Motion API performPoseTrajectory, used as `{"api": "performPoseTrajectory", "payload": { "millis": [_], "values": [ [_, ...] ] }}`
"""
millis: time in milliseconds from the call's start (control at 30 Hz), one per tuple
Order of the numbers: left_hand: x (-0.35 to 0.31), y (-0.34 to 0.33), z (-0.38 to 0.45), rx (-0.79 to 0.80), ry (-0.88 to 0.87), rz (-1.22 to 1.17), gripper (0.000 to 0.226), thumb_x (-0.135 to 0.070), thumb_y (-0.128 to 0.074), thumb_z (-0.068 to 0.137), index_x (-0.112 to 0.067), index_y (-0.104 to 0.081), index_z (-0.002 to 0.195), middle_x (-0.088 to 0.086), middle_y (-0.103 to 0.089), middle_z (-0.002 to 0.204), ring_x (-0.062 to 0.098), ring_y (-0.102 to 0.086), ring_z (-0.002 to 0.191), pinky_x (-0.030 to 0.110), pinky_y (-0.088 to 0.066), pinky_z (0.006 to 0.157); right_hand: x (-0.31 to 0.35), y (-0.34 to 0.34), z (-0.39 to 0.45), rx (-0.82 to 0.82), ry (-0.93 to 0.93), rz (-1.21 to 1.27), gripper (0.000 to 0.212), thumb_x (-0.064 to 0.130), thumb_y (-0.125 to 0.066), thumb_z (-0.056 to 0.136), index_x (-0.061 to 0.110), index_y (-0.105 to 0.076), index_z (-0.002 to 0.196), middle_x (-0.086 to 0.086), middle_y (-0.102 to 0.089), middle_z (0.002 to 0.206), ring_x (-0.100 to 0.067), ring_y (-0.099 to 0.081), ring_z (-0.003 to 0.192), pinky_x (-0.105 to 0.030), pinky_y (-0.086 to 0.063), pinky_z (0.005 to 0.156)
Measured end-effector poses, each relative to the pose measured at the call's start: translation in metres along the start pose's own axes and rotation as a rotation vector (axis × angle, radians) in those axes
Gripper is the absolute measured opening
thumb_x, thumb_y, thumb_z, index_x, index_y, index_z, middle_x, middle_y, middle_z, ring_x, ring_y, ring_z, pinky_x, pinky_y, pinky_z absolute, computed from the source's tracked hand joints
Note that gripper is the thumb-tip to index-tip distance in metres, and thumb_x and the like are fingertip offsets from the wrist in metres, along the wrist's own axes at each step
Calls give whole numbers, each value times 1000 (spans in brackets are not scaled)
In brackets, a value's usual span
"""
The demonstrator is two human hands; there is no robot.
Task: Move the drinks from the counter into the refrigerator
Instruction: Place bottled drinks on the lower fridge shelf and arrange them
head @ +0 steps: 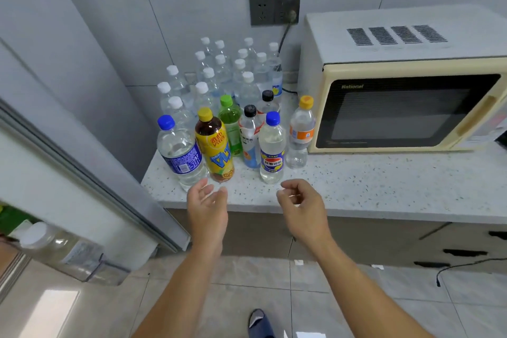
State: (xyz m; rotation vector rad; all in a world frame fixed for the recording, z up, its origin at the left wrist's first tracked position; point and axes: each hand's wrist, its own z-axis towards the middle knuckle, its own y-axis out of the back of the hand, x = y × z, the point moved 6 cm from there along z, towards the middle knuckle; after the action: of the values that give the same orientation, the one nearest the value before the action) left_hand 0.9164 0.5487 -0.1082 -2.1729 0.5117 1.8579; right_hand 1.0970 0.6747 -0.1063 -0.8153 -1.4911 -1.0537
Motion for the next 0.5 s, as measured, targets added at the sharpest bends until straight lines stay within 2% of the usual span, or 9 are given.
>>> {"api": "performPoseTrajectory", "payload": {
  "millis": [100, 167, 233, 300, 400, 500],
  "values": [
    [-9, 10, 28, -121, -26, -56, 59, -21, -76, 84, -32, -44, 133, -4, -54, 133, 11, -57, 118, 21, -45, 81, 38, -34, 26, 94, 105, -47, 18, 19, -71, 88, 22, -65, 104, 7, -67, 95, -1, -60, 79, -7, -46, 67],
    [-15, 16, 47, -181, -36, -55, 78, -22, -80, 80, -30, -35, 143, -5, -46, 142, 10, -50, 125, 23, -42, 86, 55, -60, 46, 162, 150, -46, 32, 21, -75, 85, 21, -62, 114, 7, -66, 107, -4, -61, 90, -6, -46, 70],
    [-19, 21, 67, -198, -36, -17, 91, -23, -82, 77, -32, -26, 148, -6, -38, 150, 3, -43, 123, 25, -40, 90, 66, -86, 66, 225, 179, -58, 48, 24, -79, 83, 21, -57, 125, 10, -62, 118, -4, -59, 103, -8, -48, 78],
    [-20, 24, 85, -193, -20, 33, 100, -24, -84, 74, -34, -20, 151, -4, -33, 155, 0, -39, 119, 28, -39, 92, 67, -111, 83, 266, 185, -68, 60, 21, -81, 80, 20, -50, 131, 13, -58, 120, 4, -56, 108, -12, -46, 91],
    [-17, 26, 108, -172, -15, 57, 108, -24, -87, 71, -35, -16, 152, -7, -35, 152, 0, -41, 115, 23, -39, 87, 56, -139, 102, 284, 179, -86, 71, 18, -83, 77, 23, -44, 136, 9, -55, 127, 5, -53, 113, -16, -43, 100],
    [-10, 22, 123, -127, -19, 31, 111, -21, -88, 67, -37, -16, 151, -17, -44, 137, -2, -51, 109, 12, -41, 78, 45, -156, 113, 301, 233, -67, 73, 14, -83, 75, 30, -42, 133, 17, -53, 124, 12, -51, 115, -5, -40, 94]
  ]
}}
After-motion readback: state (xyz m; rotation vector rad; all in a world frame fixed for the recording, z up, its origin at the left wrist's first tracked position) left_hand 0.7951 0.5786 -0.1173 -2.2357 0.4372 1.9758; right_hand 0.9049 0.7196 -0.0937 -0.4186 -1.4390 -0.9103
